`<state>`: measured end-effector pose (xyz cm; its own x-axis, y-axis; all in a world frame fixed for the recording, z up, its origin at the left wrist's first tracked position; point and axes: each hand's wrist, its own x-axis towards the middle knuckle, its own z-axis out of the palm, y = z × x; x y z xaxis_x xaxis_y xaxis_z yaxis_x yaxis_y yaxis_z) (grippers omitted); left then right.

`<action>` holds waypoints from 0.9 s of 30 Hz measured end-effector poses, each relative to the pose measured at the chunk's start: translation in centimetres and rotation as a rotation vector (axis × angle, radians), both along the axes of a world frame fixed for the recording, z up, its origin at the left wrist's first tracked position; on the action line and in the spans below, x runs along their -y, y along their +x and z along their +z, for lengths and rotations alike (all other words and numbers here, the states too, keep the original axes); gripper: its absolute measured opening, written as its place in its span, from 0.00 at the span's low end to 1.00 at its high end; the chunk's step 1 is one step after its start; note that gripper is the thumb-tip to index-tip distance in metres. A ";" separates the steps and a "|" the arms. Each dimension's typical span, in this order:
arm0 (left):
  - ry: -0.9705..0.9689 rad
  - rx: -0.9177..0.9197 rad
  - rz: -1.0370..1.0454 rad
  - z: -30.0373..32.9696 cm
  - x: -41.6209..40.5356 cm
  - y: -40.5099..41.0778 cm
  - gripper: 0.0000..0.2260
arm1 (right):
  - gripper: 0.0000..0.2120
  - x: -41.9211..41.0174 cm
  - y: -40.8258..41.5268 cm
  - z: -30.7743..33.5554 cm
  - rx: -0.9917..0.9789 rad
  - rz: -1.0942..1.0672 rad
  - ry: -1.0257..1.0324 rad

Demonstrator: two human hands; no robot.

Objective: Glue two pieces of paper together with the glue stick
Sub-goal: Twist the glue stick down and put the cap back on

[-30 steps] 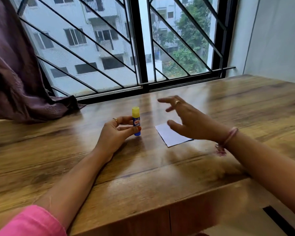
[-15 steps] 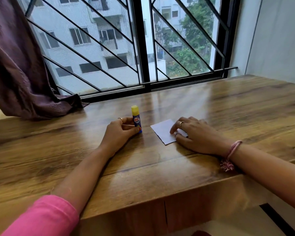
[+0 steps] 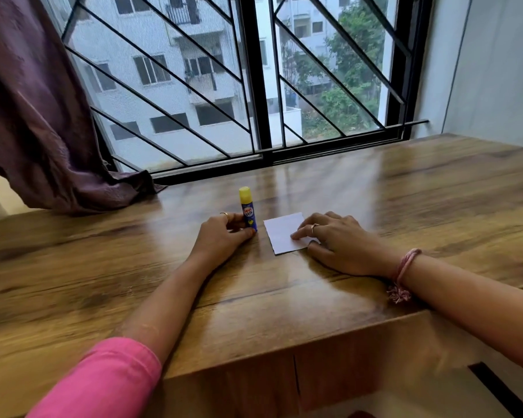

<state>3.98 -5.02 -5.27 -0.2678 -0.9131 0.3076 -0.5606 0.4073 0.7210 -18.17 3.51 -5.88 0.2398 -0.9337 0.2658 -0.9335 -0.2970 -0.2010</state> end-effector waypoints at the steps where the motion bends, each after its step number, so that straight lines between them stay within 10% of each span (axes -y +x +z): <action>1: 0.001 0.001 0.006 0.0 0.0 0.0 0.14 | 0.16 0.0 0.0 0.0 -0.003 0.001 0.007; 27: 0.225 -0.163 -0.022 0.4 -0.2 2.0 0.34 | 0.24 -1.1 -0.7 1.4 0.181 -0.225 -0.127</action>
<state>5.96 -4.85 -4.90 -0.2523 -0.9577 0.1385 -0.4228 0.2379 0.8744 -18.83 4.60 -4.50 -0.0311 -0.9146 0.4031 -0.9311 -0.1202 -0.3445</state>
